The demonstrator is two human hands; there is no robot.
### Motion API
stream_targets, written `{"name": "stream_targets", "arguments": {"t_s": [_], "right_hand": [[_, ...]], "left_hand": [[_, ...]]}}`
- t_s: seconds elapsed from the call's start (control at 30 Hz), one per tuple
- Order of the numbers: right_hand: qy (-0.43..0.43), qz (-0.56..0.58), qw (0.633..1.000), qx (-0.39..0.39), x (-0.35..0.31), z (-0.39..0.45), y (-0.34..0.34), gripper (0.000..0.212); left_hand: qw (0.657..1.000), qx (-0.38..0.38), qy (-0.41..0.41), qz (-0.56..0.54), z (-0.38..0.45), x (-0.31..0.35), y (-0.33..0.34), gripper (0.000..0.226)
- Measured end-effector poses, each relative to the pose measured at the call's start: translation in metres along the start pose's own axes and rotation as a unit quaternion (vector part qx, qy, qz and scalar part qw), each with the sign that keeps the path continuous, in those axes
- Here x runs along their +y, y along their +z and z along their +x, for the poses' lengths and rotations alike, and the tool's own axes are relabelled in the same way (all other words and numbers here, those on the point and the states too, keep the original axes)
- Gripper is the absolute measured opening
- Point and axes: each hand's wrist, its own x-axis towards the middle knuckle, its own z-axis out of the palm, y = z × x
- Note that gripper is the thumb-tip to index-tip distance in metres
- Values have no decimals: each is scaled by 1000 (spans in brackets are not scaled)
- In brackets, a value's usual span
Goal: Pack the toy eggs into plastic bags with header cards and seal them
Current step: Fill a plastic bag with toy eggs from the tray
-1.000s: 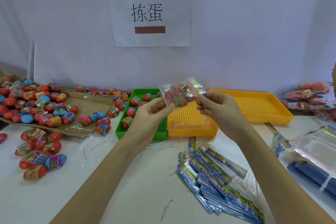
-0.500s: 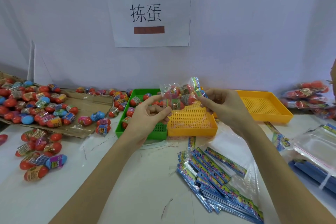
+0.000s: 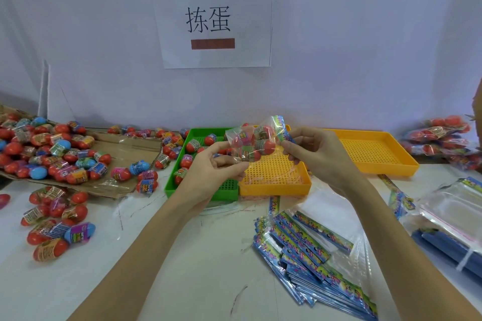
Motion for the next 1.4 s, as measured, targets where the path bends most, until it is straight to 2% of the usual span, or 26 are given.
{"name": "stream_targets", "arguments": {"t_s": [0.13,0.2,0.33,0.4,0.5,0.57,0.67,0.73,0.83,0.93,1.07,1.17,1.23,1.33,1.4], "right_hand": [[6,-1,1000,-21,2,0,0,5],[32,9,999,-20,5,1,1,8],[134,145,980,-6,6,1,4,53],[124,169,978,-3,5,-1,9,46],[88,109,990,33,3,-4,16,36],[67,78,994,37,3,-5,19,32],[19,44,999,26,1,-6,23,27],[-31,9,998,51,0,-5,26,26],[-61,3,990,130,1,-4,31,23],[-68,-11,986,151,1,-3,36,28],[-55,-14,988,146,1,-2,34,32],[-67,-50,984,158,0,-4,36,30],[-75,-68,981,165,-2,-4,36,29],[-74,-40,991,108,-3,-3,29,14],[-73,-8,996,45,-3,-4,28,14]], "left_hand": [[999,11,38,31,-1,1,0,51],[995,3,76,62,-3,2,-2,56],[989,-37,103,96,-4,4,-5,62],[990,-72,73,97,-5,4,-5,65],[980,-101,24,170,-7,5,-3,57],[980,-63,40,186,-7,6,2,40],[983,51,95,148,-7,5,9,20],[982,104,101,119,-6,3,10,20],[988,141,52,19,-8,4,14,22],[990,124,27,-54,-10,8,19,24],[992,108,51,-27,-10,11,16,23],[990,130,32,-36,-10,9,19,21],[993,107,14,-44,-10,9,19,22],[999,24,-2,-47,-6,12,12,33],[1000,-15,-2,-5,-6,13,10,32]]}}
